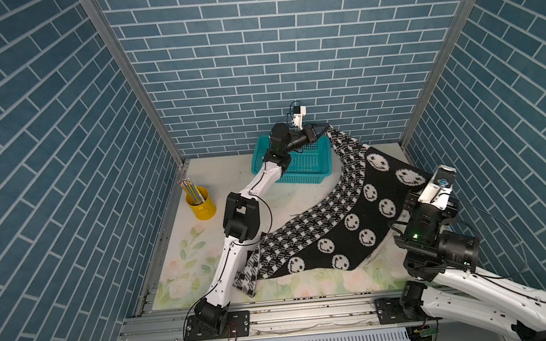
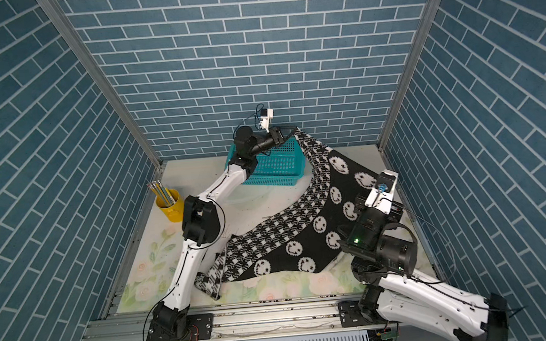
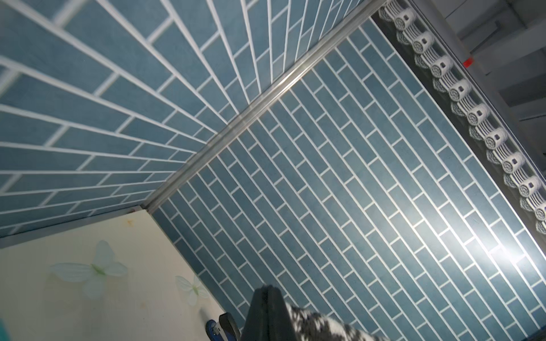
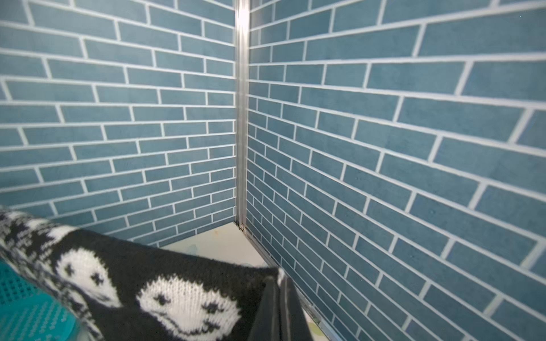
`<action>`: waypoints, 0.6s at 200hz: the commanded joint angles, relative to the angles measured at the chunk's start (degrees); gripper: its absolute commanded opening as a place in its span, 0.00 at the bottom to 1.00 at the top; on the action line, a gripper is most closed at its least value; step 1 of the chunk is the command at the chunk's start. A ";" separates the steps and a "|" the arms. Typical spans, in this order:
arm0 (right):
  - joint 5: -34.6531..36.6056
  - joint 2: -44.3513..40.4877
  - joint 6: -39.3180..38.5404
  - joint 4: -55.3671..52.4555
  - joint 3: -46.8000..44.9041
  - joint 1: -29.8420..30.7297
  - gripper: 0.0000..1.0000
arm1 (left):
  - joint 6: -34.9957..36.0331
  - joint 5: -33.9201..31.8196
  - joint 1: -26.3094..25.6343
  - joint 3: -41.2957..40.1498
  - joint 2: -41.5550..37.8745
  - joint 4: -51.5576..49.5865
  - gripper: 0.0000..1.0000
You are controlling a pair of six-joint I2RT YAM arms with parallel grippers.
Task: Roll up the scarf and place it into the basket
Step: Fold the scarf at the center of the board.
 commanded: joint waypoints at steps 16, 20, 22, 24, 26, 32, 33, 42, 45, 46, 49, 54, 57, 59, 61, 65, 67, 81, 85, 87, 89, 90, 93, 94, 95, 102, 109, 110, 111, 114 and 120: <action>5.23 -6.01 44.74 -52.63 6.01 -2.11 0.00 | 3.05 -2.61 0.56 -0.05 -3.81 3.02 0.00; 5.50 -6.05 44.86 -52.74 5.62 -2.17 0.00 | 4.02 -2.93 0.64 -2.15 -4.95 3.15 0.00; 5.50 -6.08 44.53 -52.46 5.44 -2.16 0.00 | 4.51 -3.09 0.69 -3.08 -5.45 3.16 0.00; 5.52 -6.03 44.18 -51.90 5.20 -2.11 0.00 | 5.02 -3.26 0.73 -3.98 -5.97 3.16 0.00; 5.48 -6.03 43.70 -51.41 4.85 -2.17 0.00 | 5.48 -3.37 0.80 -4.75 -6.39 3.23 0.00; 5.57 -5.94 41.98 -49.29 4.05 -2.20 0.00 | 6.57 -3.65 1.06 -6.34 -7.38 3.33 0.00; 5.56 -5.93 41.66 -48.73 3.85 -2.27 0.00 | 6.75 -3.67 1.12 -6.44 -7.49 3.33 0.00; 5.48 -5.38 39.53 -45.44 2.62 -2.69 0.00 | 7.53 -3.92 1.62 -5.70 -7.51 2.46 0.00; 5.49 -5.10 38.95 -44.62 2.29 -2.83 0.00 | 7.52 -3.67 1.88 -4.90 -7.25 2.31 0.00; 5.52 -4.98 38.78 -44.37 2.18 -2.89 0.00 | 7.48 -3.56 1.97 -4.57 -7.12 2.25 0.00; 5.50 -4.69 38.25 -43.53 1.94 -3.08 0.00 | 7.41 -3.20 2.16 -3.71 -6.69 2.16 0.00; 5.47 -4.11 37.68 -42.49 1.45 -3.26 0.00 | 7.05 -2.85 2.56 -1.64 -6.07 1.79 0.00; 5.49 -3.78 37.43 -41.99 1.23 -3.37 0.00 | 6.91 -2.78 2.85 -0.50 -5.65 1.26 0.00; 5.43 -3.52 37.33 -41.77 1.02 -3.41 0.00 | 6.90 -2.86 3.02 -0.04 -5.38 0.84 0.00; 5.39 -3.23 37.31 -41.63 0.91 -3.42 0.00 | 6.87 -2.94 3.16 0.76 -5.16 0.45 0.00; 5.23 -2.61 37.34 -41.14 0.57 -3.54 0.00 | 7.06 -3.08 3.43 1.62 -4.92 -0.30 0.00; 5.17 -2.24 37.26 -40.96 0.33 -3.62 0.00 | 7.20 -3.15 3.59 2.01 -4.76 -0.52 0.00; 5.15 0.33 35.86 -37.68 -1.21 -4.12 0.00 | 7.59 -4.21 4.54 1.31 -4.67 -1.13 0.00; 5.17 1.19 34.76 -36.00 -1.81 -4.25 0.00 | 7.25 -4.32 4.79 0.58 -4.56 -0.45 0.00; 5.17 1.57 33.98 -34.97 -2.22 -4.44 0.00 | 7.09 -4.43 4.89 0.28 -4.43 -0.12 0.00; 5.13 1.93 33.15 -33.49 -2.61 -4.55 0.00 | 6.84 -4.52 5.01 0.03 -4.27 0.28 0.00; 5.12 2.18 32.67 -32.79 -2.82 -4.63 0.00 | 6.70 -4.55 5.03 -0.04 -4.18 0.36 0.00; 5.18 2.71 30.84 -30.16 -3.46 -4.88 0.00 | 6.32 -4.60 5.16 -0.17 -3.83 0.81 0.00; 5.19 3.01 30.25 -29.32 -3.69 -4.97 0.00 | 6.18 -4.59 5.19 -0.19 -3.70 0.89 0.00; 5.29 3.16 29.60 -28.46 -3.89 -5.02 0.00 | 6.07 -4.54 5.21 -0.15 -3.55 1.06 0.00; 5.39 4.56 23.80 -20.09 -5.53 -5.58 0.00 | 5.33 -4.10 5.31 0.60 -2.36 1.77 0.00; 5.57 5.95 16.69 -10.58 -7.02 -6.28 0.00 | 4.81 -3.73 5.23 1.84 -1.05 1.89 0.00; 5.60 6.21 15.74 -9.16 -7.22 -6.46 0.00 | 4.77 -3.72 5.18 2.01 -0.86 2.00 0.00; 5.76 6.43 14.79 -7.88 -7.37 -6.55 0.00 | 4.66 -3.71 5.16 2.18 -0.67 2.01 0.00; 5.83 7.03 11.58 -3.65 -7.82 -6.86 0.00 | 4.27 -3.73 5.03 2.56 -0.14 2.32 0.00; 5.94 8.31 5.88 3.18 -8.33 -7.42 0.00 | 3.61 -3.72 4.80 3.09 0.78 3.25 0.00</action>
